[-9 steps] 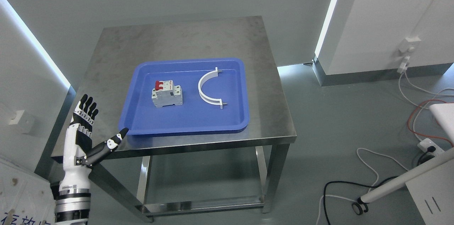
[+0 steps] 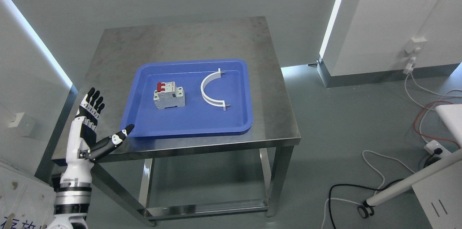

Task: Place circuit breaker on shelf
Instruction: 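Raise the left hand toward the circuit breaker on the blue tray, then close the left hand around the grey-and-red circuit breaker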

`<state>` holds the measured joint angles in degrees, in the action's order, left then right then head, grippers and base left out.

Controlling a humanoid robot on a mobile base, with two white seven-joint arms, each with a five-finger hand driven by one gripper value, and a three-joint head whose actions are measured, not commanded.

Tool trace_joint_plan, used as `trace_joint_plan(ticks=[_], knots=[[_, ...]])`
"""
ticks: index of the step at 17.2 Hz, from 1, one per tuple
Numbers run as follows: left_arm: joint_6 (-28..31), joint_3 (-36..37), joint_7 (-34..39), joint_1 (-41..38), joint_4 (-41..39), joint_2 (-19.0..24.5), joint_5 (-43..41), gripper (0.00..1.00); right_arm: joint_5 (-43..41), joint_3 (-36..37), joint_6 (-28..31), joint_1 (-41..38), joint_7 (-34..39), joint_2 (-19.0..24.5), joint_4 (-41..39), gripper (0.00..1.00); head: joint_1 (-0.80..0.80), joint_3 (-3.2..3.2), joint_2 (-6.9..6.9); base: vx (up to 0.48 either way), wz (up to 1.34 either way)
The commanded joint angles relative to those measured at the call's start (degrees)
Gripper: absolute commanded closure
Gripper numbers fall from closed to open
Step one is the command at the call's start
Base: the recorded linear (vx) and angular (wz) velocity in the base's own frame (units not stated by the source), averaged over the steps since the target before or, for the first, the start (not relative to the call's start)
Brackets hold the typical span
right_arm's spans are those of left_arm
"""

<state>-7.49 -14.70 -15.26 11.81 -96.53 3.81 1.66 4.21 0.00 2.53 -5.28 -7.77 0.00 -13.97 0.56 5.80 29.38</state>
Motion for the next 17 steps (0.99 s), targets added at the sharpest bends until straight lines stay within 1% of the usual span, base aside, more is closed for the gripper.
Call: trace_joint_plan(ticks=[1,2,3,4,6,10,12,13,14,16,17], knots=[[9.65,12.03,-5.55,13.91,1.95,15.24,-12.07,0.01,0.01,-1.14,2.04,0.00,-0.05,-1.00,0.00,0.00,0.00,0.00,0.00,-0.005,0.03],[13.08,15.02,-8.10,16.55,2.74,15.96,-14.73,0.01,0.01,-1.14,2.04,0.00,-0.05,-1.00,0.00,0.00,0.00,0.00,0.00,-0.005,0.03],[17.29,17.84,-12.39,19.19,3.01,16.57,-16.93,0.01,0.01,-1.14,2.04,0.00,-0.05,-1.00,0.00,0.00,0.00,0.00,0.00,-0.007,0.03],[19.07,18.74,-15.21,19.91,3.01,16.67,-18.09,0.01,0.01,-1.14,2.04,0.00,-0.05,-1.00,0.00,0.00,0.00,0.00,0.00,-0.003,-0.05],[19.35,19.10,-18.74,20.18,3.01,16.23,-21.07,0.04,0.01,-1.14,2.04,0.00,0.04,-1.00,0.00,0.00,0.00,0.00,0.00,0.009,-0.06],[19.44,21.91,-20.95,20.10,3.54,16.58,-26.17,0.07,0.01,-1.14,2.04,0.00,0.04,-1.00,0.00,0.00,0.00,0.00,0.01,0.033,-0.04],[19.44,21.56,-23.23,19.75,5.72,16.84,-30.90,0.09,0.01,-1.14,2.04,0.00,-0.05,-1.00,0.00,0.00,0.00,0.00,0.01,0.039,-0.02],[19.44,21.12,-23.24,19.74,6.61,16.84,-32.58,0.11,0.01,-1.14,2.04,0.00,-0.05,-1.00,0.00,0.00,0.00,0.00,0.01,0.039,-0.01],[19.35,20.77,-23.24,19.83,7.22,16.84,-33.30,0.14,0.01,-1.14,2.04,0.00,-0.05,-1.00,0.00,0.00,0.00,0.00,0.01,0.057,-0.03],[18.57,18.41,-22.72,19.74,9.24,16.76,-33.83,0.31,0.01,-1.14,2.04,0.00,0.04,-1.00,0.00,0.00,0.00,0.00,0.01,0.057,-0.04],[17.43,17.70,-22.71,19.74,9.69,16.58,-34.18,0.34,0.01,-1.14,2.04,0.00,0.04,-1.00,0.00,0.00,0.00,0.00,0.01,0.056,-0.05]])
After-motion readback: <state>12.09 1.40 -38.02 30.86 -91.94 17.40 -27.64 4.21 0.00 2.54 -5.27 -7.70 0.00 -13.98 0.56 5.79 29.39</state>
